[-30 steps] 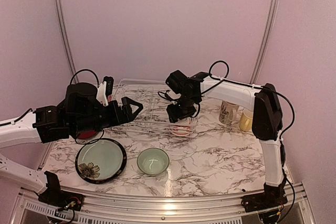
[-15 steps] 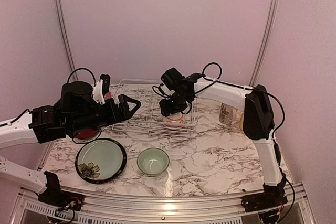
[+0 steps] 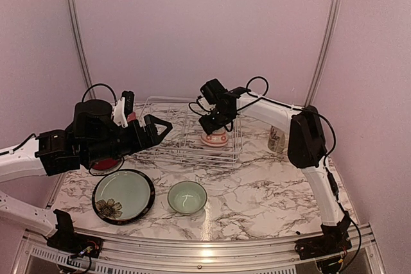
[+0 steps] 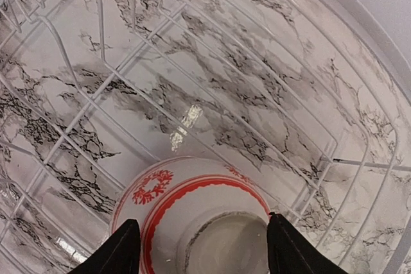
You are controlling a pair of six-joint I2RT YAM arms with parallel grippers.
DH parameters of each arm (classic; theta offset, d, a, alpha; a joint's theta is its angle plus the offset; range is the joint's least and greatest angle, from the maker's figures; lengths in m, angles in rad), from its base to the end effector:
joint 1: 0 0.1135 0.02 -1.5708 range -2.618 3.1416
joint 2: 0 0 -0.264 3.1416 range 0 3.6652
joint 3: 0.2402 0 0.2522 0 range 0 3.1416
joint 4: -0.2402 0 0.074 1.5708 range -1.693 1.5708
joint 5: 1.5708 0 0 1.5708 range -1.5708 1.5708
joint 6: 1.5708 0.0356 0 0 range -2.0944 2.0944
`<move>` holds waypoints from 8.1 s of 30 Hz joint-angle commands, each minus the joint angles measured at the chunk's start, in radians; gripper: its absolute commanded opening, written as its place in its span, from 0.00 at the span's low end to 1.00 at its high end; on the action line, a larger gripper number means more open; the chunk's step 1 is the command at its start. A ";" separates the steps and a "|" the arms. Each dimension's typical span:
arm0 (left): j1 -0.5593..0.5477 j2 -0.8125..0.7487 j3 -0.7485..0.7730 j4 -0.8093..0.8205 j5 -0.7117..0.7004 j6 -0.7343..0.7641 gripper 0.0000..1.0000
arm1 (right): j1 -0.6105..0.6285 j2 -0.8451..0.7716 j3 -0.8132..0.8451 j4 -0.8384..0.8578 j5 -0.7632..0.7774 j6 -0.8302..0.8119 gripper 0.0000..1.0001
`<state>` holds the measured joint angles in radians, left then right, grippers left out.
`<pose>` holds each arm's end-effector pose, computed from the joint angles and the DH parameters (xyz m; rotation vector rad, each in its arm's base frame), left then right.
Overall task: Unload the mixed dishes from the dish rack
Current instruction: Adjust the bowl on the dish rack, then grab the bowl from the dish rack, then pass from the right arm to the left, then place the bowl at the corner of the board.
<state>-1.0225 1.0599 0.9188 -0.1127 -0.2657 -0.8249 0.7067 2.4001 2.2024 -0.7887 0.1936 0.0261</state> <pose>0.1366 -0.2057 0.3415 -0.0082 1.9493 -1.0407 0.4051 0.3368 0.2117 -0.7745 2.4086 0.0433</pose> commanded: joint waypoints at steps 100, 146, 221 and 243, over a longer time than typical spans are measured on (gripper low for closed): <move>0.006 -0.001 -0.010 0.048 -0.003 -0.011 0.99 | 0.071 -0.128 -0.078 0.110 0.280 -0.285 0.43; 0.402 0.218 -0.050 0.473 0.550 -0.257 0.99 | -0.224 -0.340 -0.558 0.969 -0.790 0.700 0.42; 0.341 0.766 0.363 0.520 0.423 -0.361 0.20 | -0.214 -0.484 -0.822 1.552 -0.999 1.135 0.43; 0.333 0.458 0.227 0.187 0.394 -0.225 0.00 | -0.232 -0.733 -0.820 0.799 -0.697 0.426 0.98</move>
<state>-0.6811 1.6100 1.1667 0.1516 0.1390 -1.1130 0.4980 1.7267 1.3888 0.2070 -0.6125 0.6418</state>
